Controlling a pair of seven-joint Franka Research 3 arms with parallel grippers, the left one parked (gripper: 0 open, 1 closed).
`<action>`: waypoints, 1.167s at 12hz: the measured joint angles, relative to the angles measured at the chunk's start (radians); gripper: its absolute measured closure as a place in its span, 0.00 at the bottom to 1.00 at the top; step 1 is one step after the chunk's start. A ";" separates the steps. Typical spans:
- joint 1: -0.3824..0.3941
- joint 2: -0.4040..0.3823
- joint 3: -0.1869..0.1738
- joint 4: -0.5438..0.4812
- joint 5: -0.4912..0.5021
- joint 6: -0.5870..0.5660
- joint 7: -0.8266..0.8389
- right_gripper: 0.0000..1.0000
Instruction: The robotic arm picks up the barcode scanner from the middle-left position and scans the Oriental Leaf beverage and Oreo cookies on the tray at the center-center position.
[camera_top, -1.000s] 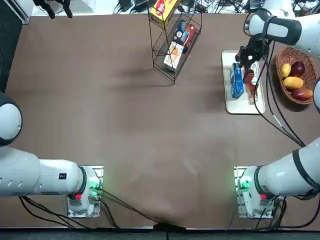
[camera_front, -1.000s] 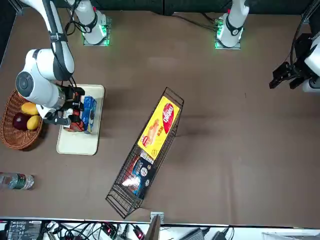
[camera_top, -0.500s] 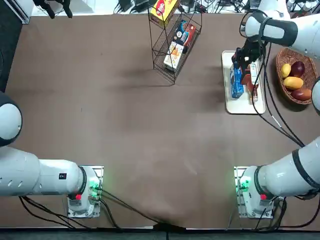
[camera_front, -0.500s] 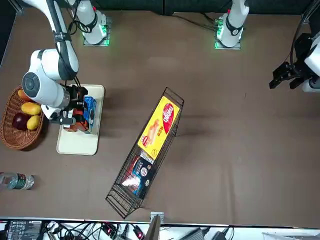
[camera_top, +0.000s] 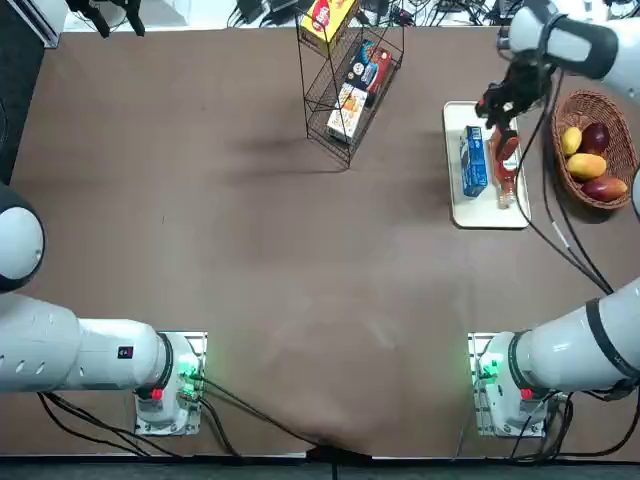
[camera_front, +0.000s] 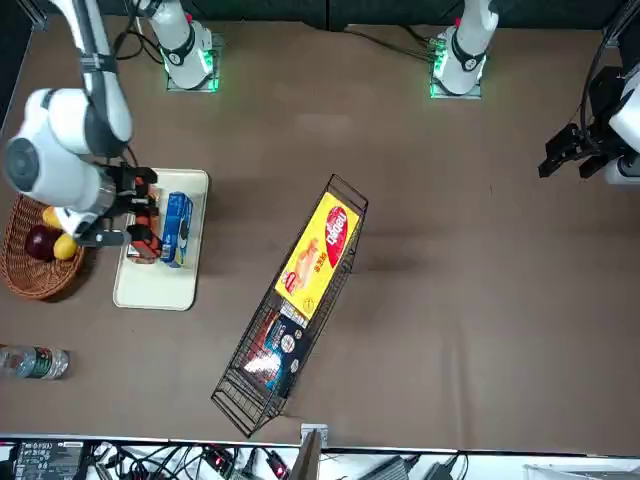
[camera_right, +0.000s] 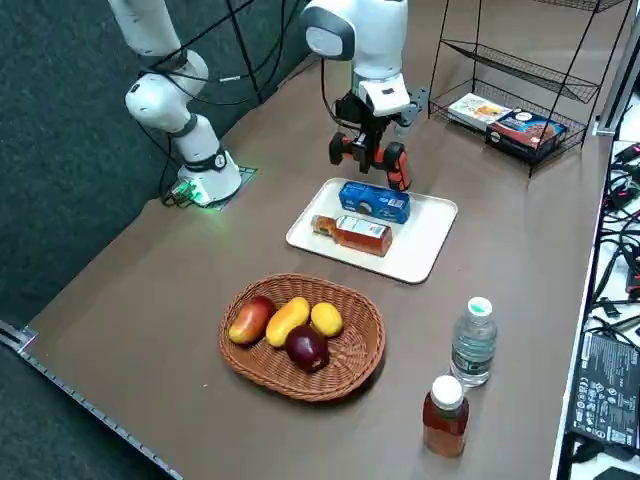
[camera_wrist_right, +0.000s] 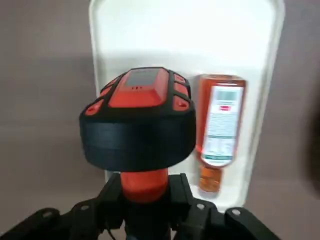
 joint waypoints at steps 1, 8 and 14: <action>-0.029 -0.003 -0.002 0.015 0.000 -0.022 -0.031 0.57; -0.127 0.027 -0.007 0.025 -0.001 -0.022 -0.101 0.57; -0.144 0.046 -0.007 0.025 -0.004 0.010 -0.109 0.57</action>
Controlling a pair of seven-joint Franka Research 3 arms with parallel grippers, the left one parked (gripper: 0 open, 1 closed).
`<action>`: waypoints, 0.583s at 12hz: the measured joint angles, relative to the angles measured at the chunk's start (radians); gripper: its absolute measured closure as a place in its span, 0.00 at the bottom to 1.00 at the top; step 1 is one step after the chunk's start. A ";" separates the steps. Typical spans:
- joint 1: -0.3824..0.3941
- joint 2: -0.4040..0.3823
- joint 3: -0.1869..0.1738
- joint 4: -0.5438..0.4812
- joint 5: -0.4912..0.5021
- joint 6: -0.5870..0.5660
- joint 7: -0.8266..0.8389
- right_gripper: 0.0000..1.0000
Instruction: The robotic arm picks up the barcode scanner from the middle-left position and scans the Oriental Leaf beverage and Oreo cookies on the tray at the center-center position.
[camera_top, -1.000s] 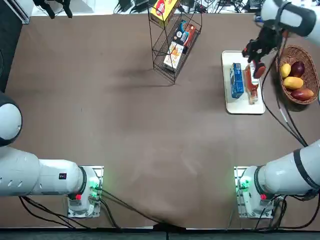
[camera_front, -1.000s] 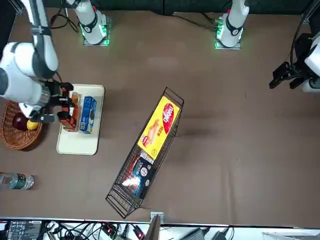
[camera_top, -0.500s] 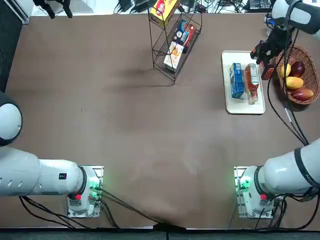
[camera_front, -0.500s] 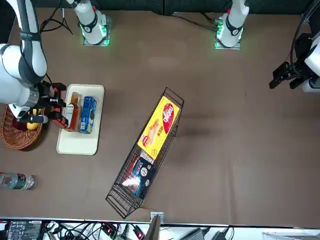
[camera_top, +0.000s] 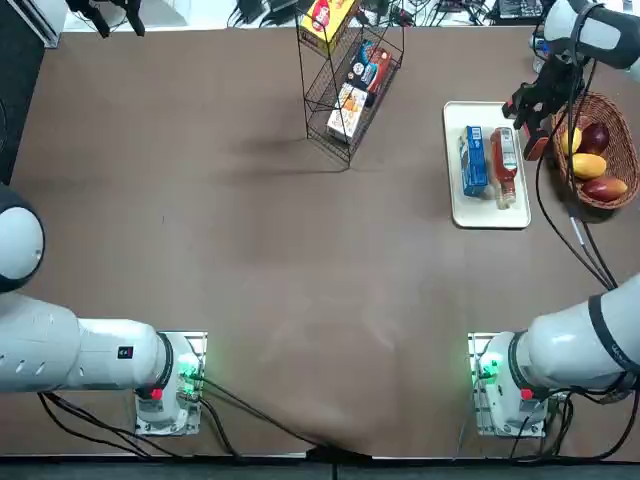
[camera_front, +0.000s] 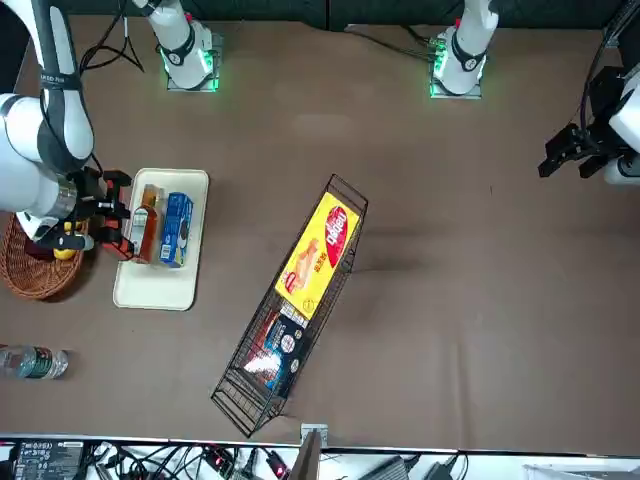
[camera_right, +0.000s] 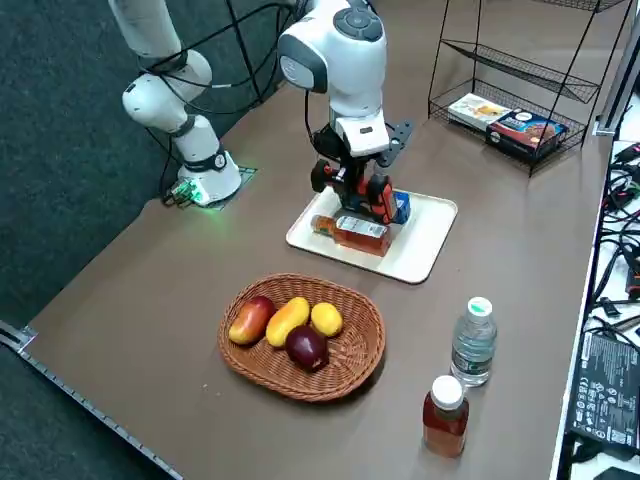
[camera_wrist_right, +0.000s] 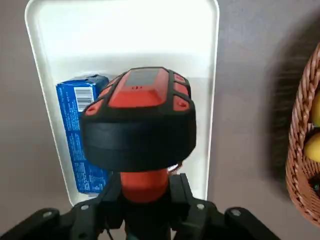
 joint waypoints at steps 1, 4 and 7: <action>-0.002 0.002 0.000 0.000 0.000 0.006 -0.001 0.57; -0.004 0.006 0.000 0.000 -0.001 0.013 -0.007 0.57; -0.007 0.008 0.000 0.000 -0.001 -0.008 -0.028 0.57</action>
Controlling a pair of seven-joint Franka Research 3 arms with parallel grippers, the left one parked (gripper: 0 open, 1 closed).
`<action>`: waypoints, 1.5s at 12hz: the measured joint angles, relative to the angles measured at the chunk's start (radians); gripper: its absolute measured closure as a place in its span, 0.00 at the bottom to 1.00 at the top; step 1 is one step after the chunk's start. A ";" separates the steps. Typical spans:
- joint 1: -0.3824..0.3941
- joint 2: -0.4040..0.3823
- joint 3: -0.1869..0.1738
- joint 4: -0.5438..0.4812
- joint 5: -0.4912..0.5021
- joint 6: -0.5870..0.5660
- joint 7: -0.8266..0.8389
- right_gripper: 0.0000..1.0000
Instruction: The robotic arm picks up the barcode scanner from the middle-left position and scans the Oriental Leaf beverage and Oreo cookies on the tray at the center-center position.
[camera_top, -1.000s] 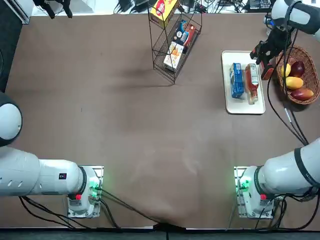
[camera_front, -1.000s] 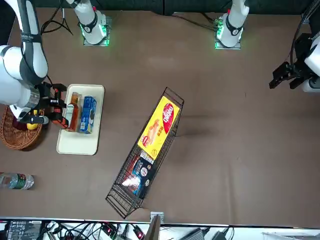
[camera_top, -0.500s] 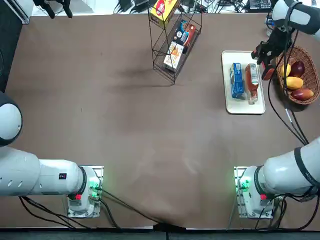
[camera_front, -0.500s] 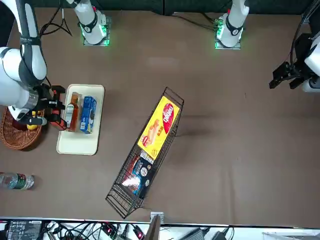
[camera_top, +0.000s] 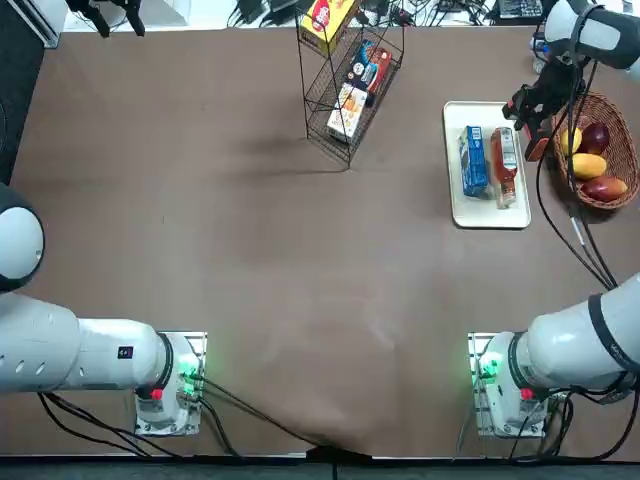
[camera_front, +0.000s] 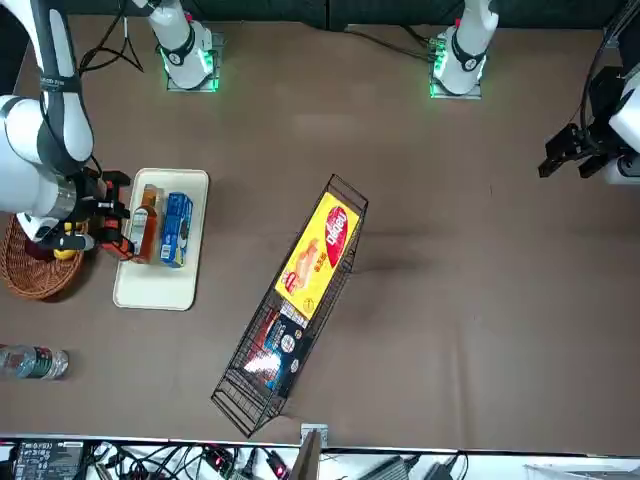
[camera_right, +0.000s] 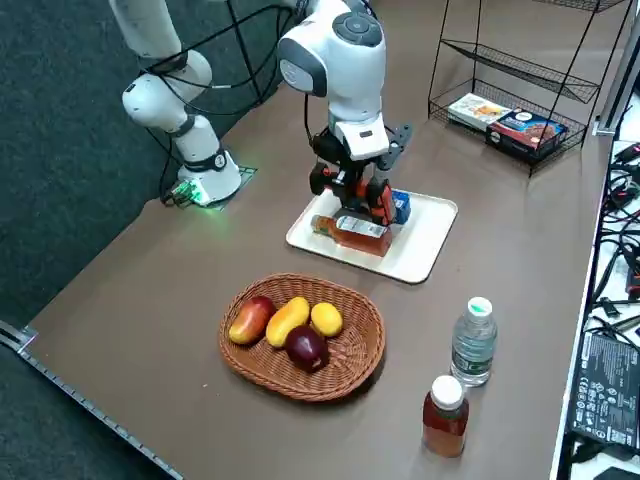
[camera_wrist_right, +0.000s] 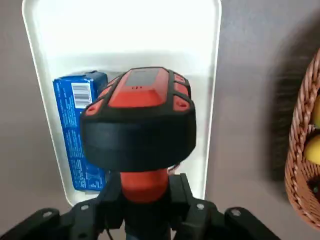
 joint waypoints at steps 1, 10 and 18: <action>0.000 0.000 0.000 0.000 0.000 -0.012 -0.001 0.57; 0.113 -0.018 0.069 0.021 0.012 0.009 0.107 0.57; 0.269 0.014 0.077 0.004 0.020 0.096 0.252 0.57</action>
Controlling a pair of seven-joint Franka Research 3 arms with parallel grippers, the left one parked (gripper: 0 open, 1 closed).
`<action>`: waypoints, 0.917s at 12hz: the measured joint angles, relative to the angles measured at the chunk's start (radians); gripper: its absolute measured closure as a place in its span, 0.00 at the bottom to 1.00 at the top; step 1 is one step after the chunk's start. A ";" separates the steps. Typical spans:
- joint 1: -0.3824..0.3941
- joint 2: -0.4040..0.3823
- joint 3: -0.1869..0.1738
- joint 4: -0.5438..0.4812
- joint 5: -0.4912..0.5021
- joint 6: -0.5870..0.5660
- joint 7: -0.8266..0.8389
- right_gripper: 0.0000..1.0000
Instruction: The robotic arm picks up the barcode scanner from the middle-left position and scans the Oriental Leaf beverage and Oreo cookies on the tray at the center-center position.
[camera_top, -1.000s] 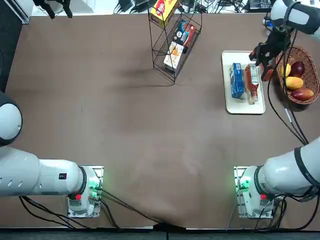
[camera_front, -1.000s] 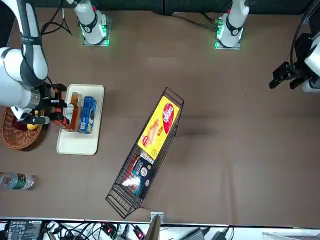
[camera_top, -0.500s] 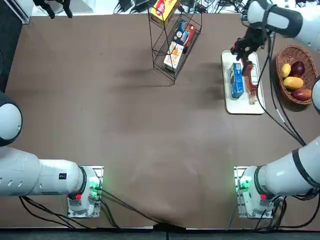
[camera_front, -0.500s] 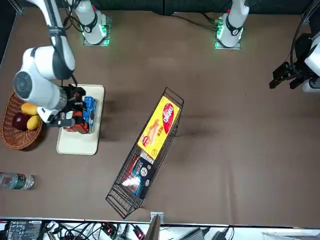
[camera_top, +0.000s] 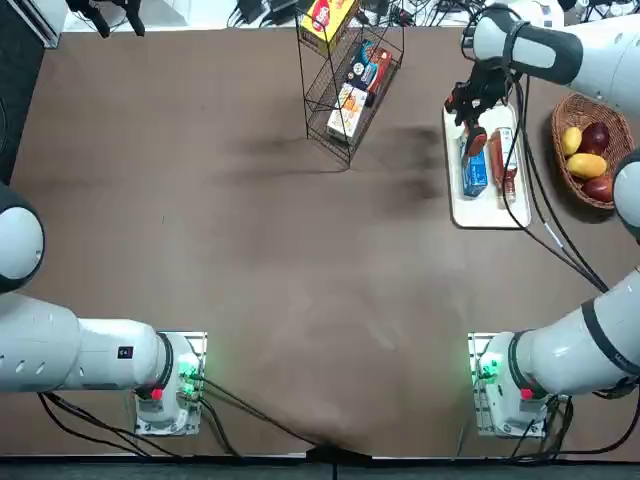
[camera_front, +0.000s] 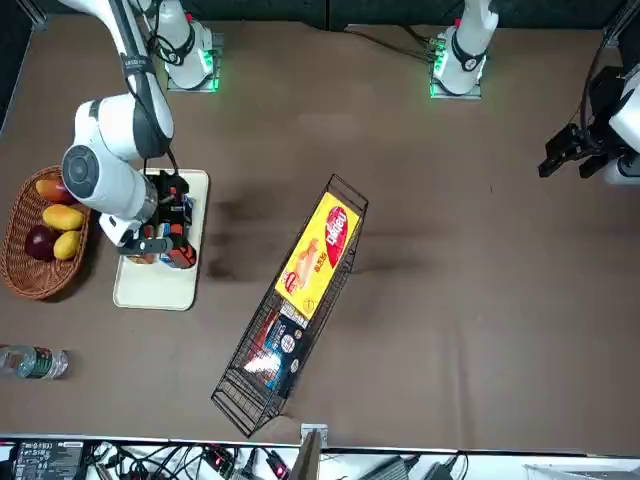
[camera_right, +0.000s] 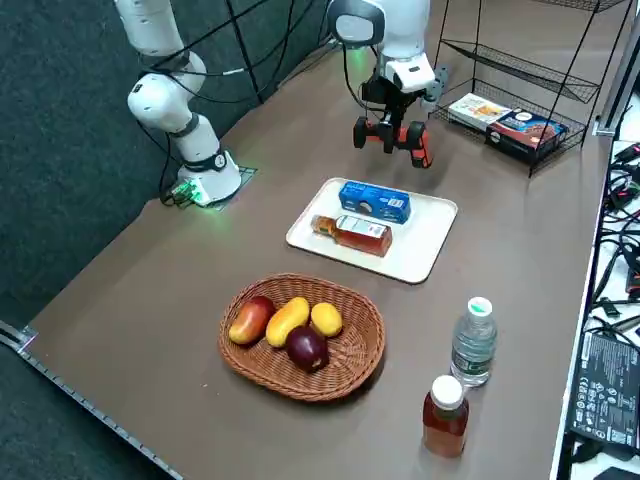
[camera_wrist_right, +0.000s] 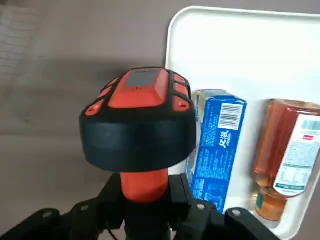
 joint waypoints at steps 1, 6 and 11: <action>0.009 0.008 0.000 -0.008 0.001 0.023 0.004 0.57; 0.074 0.062 0.000 -0.035 0.002 0.128 0.092 0.57; 0.079 0.076 -0.001 -0.043 0.003 0.140 0.112 0.57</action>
